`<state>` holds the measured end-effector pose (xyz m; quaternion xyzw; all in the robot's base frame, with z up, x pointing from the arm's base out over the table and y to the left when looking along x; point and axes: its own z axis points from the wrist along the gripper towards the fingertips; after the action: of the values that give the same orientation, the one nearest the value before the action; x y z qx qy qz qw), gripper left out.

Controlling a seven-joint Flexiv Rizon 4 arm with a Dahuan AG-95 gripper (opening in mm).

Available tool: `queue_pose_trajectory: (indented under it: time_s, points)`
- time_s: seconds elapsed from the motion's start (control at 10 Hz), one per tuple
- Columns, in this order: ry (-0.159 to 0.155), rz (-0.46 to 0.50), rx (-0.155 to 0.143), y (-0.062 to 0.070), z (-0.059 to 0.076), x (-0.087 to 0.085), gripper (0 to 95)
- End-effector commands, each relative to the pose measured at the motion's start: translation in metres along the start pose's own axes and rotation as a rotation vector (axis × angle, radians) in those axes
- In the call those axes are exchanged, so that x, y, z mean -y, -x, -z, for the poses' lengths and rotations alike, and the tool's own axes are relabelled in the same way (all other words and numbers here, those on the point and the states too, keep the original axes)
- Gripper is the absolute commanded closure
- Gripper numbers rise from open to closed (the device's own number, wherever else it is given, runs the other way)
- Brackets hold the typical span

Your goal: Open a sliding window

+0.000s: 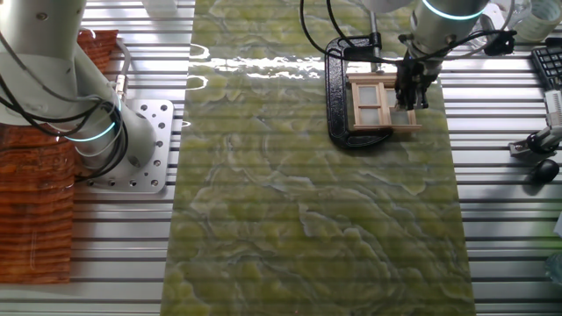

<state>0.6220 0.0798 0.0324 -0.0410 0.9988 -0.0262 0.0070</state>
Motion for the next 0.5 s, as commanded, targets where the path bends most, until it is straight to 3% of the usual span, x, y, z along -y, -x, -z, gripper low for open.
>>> queue_pose_trajectory:
  time_s: [0.1,0.5]
  points:
    - [-0.001,-0.006,-0.002,0.0026,-0.0017,-0.0020,95.0]
    - [-0.004,-0.014,-0.003,0.0039,-0.0044,-0.0039,95.0]
